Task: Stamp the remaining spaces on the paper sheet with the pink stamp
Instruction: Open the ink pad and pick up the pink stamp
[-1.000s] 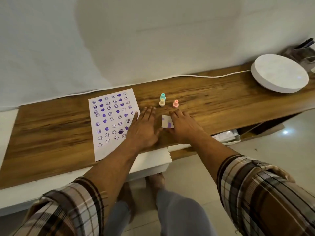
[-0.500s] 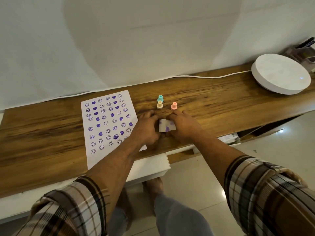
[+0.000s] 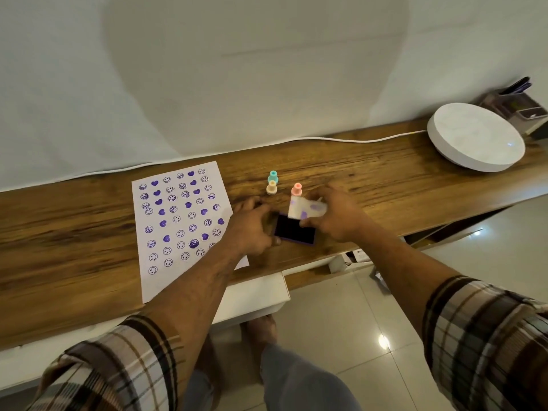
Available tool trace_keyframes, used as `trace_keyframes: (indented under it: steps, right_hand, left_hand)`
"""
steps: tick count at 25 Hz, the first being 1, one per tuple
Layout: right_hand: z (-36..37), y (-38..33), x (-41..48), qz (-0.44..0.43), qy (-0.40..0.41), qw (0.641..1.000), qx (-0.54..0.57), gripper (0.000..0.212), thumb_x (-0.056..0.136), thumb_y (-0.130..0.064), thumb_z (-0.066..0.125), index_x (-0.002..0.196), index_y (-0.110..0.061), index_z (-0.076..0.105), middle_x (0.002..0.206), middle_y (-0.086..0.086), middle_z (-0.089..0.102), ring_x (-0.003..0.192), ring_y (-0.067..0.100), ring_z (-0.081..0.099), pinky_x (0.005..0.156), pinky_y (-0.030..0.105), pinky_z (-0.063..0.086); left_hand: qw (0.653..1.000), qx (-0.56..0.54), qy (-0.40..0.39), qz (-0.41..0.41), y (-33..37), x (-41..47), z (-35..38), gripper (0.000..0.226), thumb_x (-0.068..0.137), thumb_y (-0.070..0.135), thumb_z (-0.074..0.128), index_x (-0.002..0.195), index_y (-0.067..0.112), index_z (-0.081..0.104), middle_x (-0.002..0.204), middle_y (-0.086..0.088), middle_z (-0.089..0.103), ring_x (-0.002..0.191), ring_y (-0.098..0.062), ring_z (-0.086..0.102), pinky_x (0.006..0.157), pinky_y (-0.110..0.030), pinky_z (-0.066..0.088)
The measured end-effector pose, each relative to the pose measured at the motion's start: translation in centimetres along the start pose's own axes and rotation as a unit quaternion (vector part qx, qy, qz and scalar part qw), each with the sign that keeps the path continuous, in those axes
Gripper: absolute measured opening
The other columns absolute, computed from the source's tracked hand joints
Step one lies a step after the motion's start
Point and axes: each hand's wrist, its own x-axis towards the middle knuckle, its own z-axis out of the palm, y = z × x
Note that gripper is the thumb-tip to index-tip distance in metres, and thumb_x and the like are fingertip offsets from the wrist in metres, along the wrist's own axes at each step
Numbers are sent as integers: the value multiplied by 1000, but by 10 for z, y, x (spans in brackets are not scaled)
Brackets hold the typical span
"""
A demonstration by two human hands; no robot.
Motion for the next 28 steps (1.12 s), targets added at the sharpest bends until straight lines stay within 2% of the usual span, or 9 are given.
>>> trace_keyframes:
  steps: [3, 5, 12, 15, 18, 20, 22, 25, 28]
  right_hand:
    - [-11, 26, 1, 58, 75, 994, 51, 69, 79, -45, 89, 138, -22, 61, 146, 3, 51, 134, 27, 49, 109, 46, 49]
    - [-9, 40, 1, 100, 95, 990, 36, 69, 82, -50, 85, 139, -20, 60, 145, 6, 52, 132, 29, 51, 109, 51, 50]
    - [14, 49, -3, 152, 68, 983, -71, 75, 86, -62, 74, 145, -20, 53, 148, 12, 48, 133, 34, 48, 109, 56, 46]
    - [8, 38, 2, 112, 91, 987, -75, 72, 89, -62, 71, 146, -23, 52, 149, 10, 48, 137, 33, 46, 110, 57, 45]
    - [5, 9, 21, 24, 132, 990, -38, 56, 95, -46, 71, 145, -24, 57, 143, 7, 57, 133, 30, 51, 109, 50, 47]
    - [10, -12, 34, -9, 118, 991, -66, 52, 98, -39, 68, 147, -23, 57, 143, 8, 59, 133, 30, 51, 110, 50, 46]
    - [14, -24, 44, -18, 90, 991, -102, 47, 99, -36, 67, 145, -23, 60, 141, 7, 61, 131, 31, 53, 108, 51, 48]
    - [18, -25, 47, -25, 72, 988, -135, 30, 99, -28, 68, 128, -23, 70, 124, 7, 70, 115, 27, 60, 97, 48, 55]
    - [20, -25, 42, -12, 96, 992, -76, 22, 100, -28, 66, 120, -22, 73, 114, 4, 73, 104, 23, 64, 91, 44, 57]
  left_hand:
    - [999, 32, -16, 4, 0, 2, -2, 91, 70, 55, 86, 149, 42, 42, 164, 2, 28, 149, -33, 25, 117, -47, 33]
    - [999, 32, -21, 7, 1, 3, -3, 85, 71, 54, 86, 146, 46, 46, 164, 3, 27, 150, -32, 23, 117, -48, 33]
    - [1000, 9, -18, 9, -5, 0, 0, 80, 73, 53, 85, 143, 46, 48, 166, 7, 25, 152, -29, 21, 118, -51, 34]
    - [1000, 3, -15, 12, -7, 0, 1, 80, 73, 54, 84, 143, 46, 47, 166, 7, 24, 153, -28, 19, 118, -51, 32]
    - [1000, 6, -7, 24, -10, -2, 2, 81, 74, 57, 82, 145, 46, 45, 166, 7, 24, 152, -28, 19, 119, -49, 31]
    - [1000, 12, 1, 29, -12, -3, 4, 82, 75, 60, 79, 147, 45, 44, 166, 7, 25, 152, -28, 20, 119, -47, 30]
    - [1000, 16, 1, 26, -12, -4, 5, 82, 75, 60, 78, 148, 46, 43, 166, 7, 25, 151, -28, 21, 119, -47, 30]
    - [1000, 19, -3, 22, -10, -5, 3, 82, 76, 59, 79, 149, 46, 41, 166, 7, 25, 151, -28, 22, 118, -46, 31]
    - [999, 34, -23, 16, -6, -7, 0, 87, 78, 58, 78, 153, 43, 37, 168, 6, 23, 152, -29, 22, 120, -47, 31]
